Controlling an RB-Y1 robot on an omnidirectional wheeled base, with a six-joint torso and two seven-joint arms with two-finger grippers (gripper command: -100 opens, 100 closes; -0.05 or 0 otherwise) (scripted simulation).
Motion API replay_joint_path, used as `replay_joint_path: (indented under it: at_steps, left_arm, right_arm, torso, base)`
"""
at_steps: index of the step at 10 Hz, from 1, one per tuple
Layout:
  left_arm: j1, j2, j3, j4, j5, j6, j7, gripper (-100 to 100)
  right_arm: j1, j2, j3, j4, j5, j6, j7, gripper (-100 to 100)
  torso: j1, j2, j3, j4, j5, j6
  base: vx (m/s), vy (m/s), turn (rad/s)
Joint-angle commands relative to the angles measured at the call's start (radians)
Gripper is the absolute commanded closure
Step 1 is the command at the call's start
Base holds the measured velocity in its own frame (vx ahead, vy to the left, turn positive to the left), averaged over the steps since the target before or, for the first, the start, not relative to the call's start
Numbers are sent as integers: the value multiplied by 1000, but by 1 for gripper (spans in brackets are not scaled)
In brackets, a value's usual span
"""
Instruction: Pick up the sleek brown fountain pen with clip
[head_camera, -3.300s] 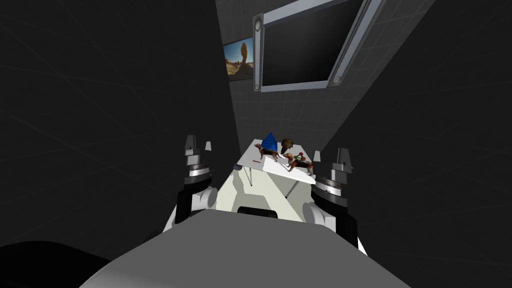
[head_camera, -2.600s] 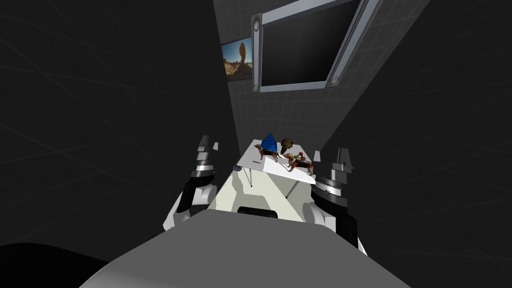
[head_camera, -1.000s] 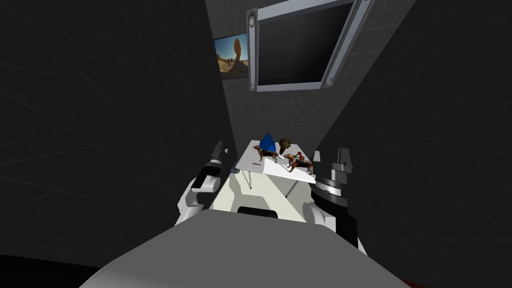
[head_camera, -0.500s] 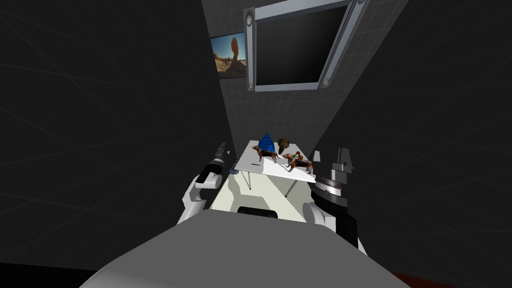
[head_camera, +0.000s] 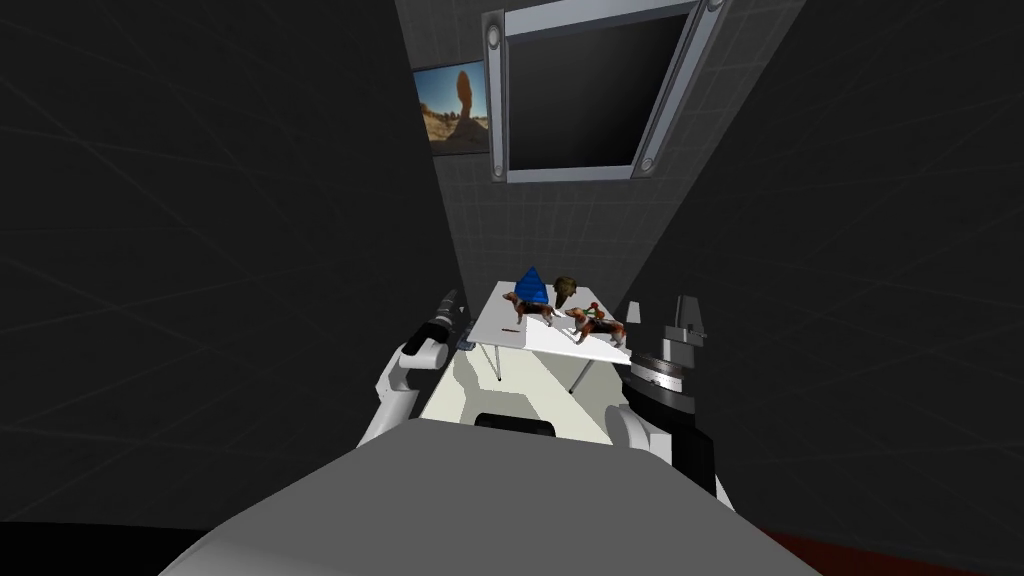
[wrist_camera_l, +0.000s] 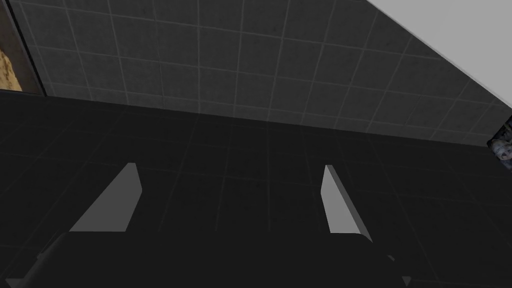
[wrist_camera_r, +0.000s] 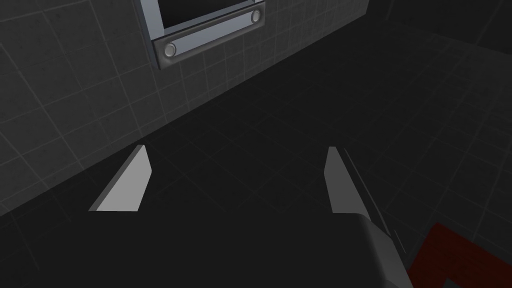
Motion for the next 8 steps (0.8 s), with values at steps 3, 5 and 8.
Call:
replay_joint_path:
  at_steps: [3, 5, 8]
  left_arm:
    - [-32, 2, 1, 38, 7, 83, 18, -100]
    - [-66, 5, 2, 78, 14, 140, 35, -100]
    - [-101, 8, 2, 120, 23, 214, 51, -100]
  right_arm:
    - [0, 0, 0, 0, 0, 0, 0, 0]
    - [0, 0, 0, 0, 0, 0, 0, 0]
    - [0, 0, 0, 0, 0, 0, 0, 0]
  torso:
    - [0, 0, 0, 0, 0, 0]
    - [0, 0, 0, 0, 0, 0]
    - [0, 0, 0, 0, 0, 0]
  base:
    - [15, 11, -52]
    - [20, 16, -87]
    - [15, 12, -56]
